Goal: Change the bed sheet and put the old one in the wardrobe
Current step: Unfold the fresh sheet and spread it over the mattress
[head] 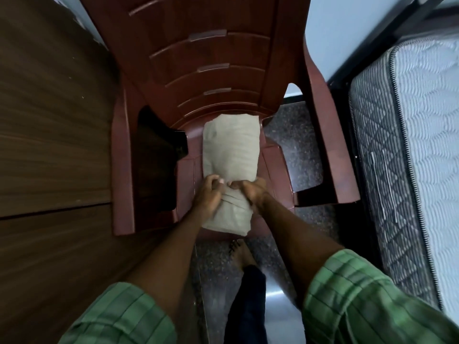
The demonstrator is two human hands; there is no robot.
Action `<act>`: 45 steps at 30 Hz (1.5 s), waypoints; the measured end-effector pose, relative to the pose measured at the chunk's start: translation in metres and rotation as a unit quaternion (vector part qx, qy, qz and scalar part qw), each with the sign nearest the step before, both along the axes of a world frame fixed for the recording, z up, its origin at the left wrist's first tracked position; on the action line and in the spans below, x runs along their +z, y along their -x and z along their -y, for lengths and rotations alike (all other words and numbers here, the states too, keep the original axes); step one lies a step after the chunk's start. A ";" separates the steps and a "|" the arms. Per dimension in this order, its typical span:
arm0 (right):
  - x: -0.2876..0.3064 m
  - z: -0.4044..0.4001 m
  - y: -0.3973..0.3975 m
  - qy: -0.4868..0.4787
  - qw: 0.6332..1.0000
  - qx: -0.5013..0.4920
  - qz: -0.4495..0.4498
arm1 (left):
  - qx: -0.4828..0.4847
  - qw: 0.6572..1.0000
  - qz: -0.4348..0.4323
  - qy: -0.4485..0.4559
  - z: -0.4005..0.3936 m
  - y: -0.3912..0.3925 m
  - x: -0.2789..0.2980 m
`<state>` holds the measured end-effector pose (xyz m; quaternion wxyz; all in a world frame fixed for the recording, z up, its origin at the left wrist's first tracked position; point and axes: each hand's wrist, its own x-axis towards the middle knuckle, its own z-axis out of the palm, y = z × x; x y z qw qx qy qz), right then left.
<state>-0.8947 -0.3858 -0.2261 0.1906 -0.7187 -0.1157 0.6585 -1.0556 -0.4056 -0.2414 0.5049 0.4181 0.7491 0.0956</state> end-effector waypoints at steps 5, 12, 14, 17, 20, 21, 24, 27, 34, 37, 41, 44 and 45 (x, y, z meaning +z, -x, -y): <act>0.058 0.013 -0.001 -0.022 0.999 0.002 -0.044 | 0.109 0.993 0.005 0.045 -0.006 0.007 0.046; 0.213 0.039 -0.059 -0.004 0.990 -0.002 -0.139 | 0.254 0.960 0.120 0.013 0.022 -0.006 0.175; 0.248 0.051 -0.081 0.003 0.984 -0.014 -0.176 | 0.244 0.930 0.258 0.093 0.031 -0.024 0.216; 0.298 0.067 -0.127 -0.018 0.977 -0.049 -0.208 | 0.208 0.863 0.433 0.154 0.032 -0.073 0.281; 0.335 0.074 -0.182 -0.065 0.969 -0.102 -0.217 | 0.168 0.860 0.455 0.157 0.022 -0.130 0.329; 0.346 0.077 -0.200 -0.083 0.966 -0.113 -0.218 | 0.146 0.864 0.455 0.159 0.018 -0.149 0.341; 0.361 0.095 -0.252 -0.101 0.961 -0.151 -0.207 | 0.077 0.881 0.434 0.173 0.012 -0.206 0.363; 0.368 0.109 -0.311 -0.119 0.953 -0.198 -0.195 | 0.016 0.893 0.413 0.176 0.004 -0.273 0.379; 0.355 0.136 -0.420 -0.180 0.943 -0.240 0.146 | -0.067 0.950 0.304 0.031 -0.010 -0.437 0.384; 0.346 0.140 -0.483 -0.186 0.943 -0.218 0.172 | -0.132 0.950 0.281 0.004 -0.003 -0.516 0.391; 0.363 0.137 -0.545 -0.236 0.922 -0.306 0.016 | -0.219 0.949 0.225 -0.033 -0.001 -0.597 0.383; 0.361 0.128 -0.573 -0.280 0.898 -0.339 -0.008 | -0.282 0.940 0.182 -0.060 -0.003 -0.636 0.354; 0.354 0.123 -0.584 -0.278 0.895 -0.349 0.004 | -0.304 0.932 0.182 -0.077 0.006 -0.653 0.377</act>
